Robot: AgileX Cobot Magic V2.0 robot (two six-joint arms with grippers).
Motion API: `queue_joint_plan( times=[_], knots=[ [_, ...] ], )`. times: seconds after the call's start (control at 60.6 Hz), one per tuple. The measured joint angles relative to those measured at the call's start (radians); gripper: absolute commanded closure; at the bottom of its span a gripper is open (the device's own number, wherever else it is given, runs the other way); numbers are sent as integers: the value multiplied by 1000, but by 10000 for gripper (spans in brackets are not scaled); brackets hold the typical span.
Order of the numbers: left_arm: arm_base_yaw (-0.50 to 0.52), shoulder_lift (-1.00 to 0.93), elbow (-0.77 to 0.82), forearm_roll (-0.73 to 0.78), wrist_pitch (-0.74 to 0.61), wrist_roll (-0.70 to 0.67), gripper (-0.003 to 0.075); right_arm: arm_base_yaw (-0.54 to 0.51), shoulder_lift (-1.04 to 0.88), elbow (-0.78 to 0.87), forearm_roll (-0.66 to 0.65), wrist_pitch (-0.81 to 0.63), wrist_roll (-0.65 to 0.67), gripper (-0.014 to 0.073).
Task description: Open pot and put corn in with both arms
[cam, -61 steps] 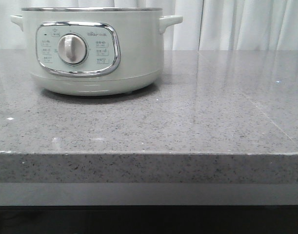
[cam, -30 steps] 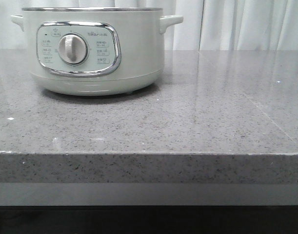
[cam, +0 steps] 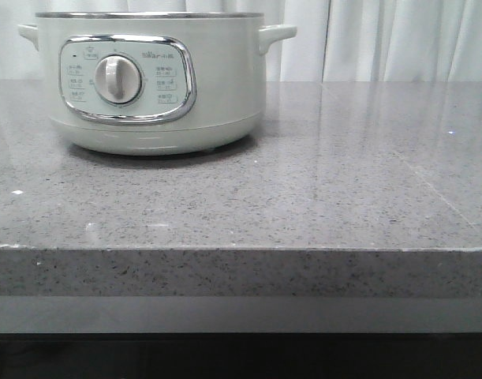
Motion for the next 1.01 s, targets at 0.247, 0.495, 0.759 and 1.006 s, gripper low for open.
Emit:
queue_joint_plan(
  times=[0.247, 0.495, 0.759, 1.006],
  knots=[
    [0, 233, -138, -6, -16, 0, 500, 0, 0, 0, 0, 0, 0, 86],
    [0, 513, -300, -8, -39, 0, 500, 0, 0, 0, 1, 0, 0, 86],
    [0, 774, -489, -8, -65, 6, 500, 0, 0, 2, 1, 0, 0, 86],
    [0, 969, -659, -8, -76, 8, 500, 0, 0, 2, 1, 0, 0, 86]
  ],
)
